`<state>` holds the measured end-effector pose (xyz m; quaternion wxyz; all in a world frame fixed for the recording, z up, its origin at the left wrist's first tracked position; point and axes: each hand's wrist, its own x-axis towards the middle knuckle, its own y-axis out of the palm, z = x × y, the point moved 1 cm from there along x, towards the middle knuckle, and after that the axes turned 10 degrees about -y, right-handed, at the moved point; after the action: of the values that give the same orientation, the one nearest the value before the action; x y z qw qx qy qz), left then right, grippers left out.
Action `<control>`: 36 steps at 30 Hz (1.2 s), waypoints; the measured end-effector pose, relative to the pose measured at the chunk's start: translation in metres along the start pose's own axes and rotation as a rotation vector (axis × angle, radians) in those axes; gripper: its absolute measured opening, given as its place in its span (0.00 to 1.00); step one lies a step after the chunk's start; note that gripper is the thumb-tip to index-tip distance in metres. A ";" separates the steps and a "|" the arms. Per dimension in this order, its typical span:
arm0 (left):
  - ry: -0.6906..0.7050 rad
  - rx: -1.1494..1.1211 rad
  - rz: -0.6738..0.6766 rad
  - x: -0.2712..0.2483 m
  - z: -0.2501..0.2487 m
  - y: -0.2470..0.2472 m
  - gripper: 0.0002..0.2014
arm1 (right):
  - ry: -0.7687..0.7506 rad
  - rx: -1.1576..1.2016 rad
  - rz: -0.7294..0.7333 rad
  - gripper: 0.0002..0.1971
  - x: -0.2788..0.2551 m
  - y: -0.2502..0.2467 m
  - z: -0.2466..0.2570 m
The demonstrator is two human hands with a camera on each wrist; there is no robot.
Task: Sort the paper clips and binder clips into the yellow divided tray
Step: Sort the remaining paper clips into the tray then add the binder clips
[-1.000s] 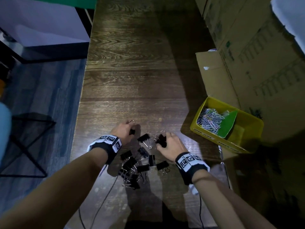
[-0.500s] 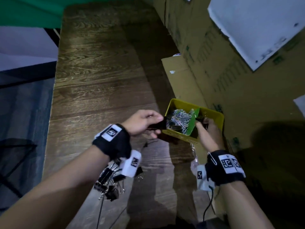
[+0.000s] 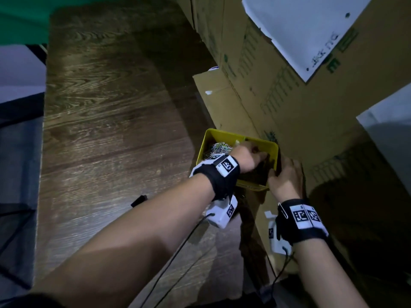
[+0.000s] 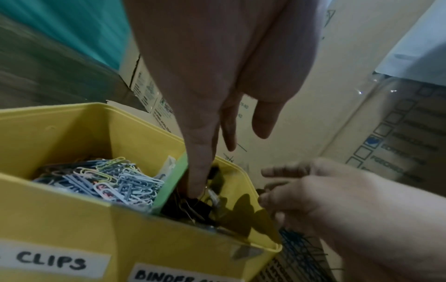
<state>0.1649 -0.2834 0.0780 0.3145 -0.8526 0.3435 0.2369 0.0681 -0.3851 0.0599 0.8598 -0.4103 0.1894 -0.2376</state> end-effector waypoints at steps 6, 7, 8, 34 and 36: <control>0.048 -0.351 0.016 -0.016 0.029 -0.027 0.10 | 0.204 0.103 0.255 0.20 0.011 0.027 -0.014; 0.044 -0.427 0.010 -0.022 0.038 -0.036 0.08 | 0.194 0.101 0.271 0.20 0.014 0.030 -0.013; 0.037 -0.467 -0.011 -0.029 0.049 -0.048 0.07 | 0.173 0.088 0.290 0.19 0.017 0.035 -0.013; -0.381 0.260 -0.458 -0.145 0.326 -0.112 0.18 | -0.650 0.059 0.152 0.22 -0.076 0.117 0.137; -0.465 0.273 -0.451 -0.152 0.330 -0.105 0.21 | -0.733 -0.026 0.508 0.17 -0.093 0.127 0.137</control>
<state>0.0813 0.0732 -0.0164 0.5398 -0.7805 0.0941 0.3011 0.0956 -0.1780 0.0525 0.8961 -0.4185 -0.0299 0.1447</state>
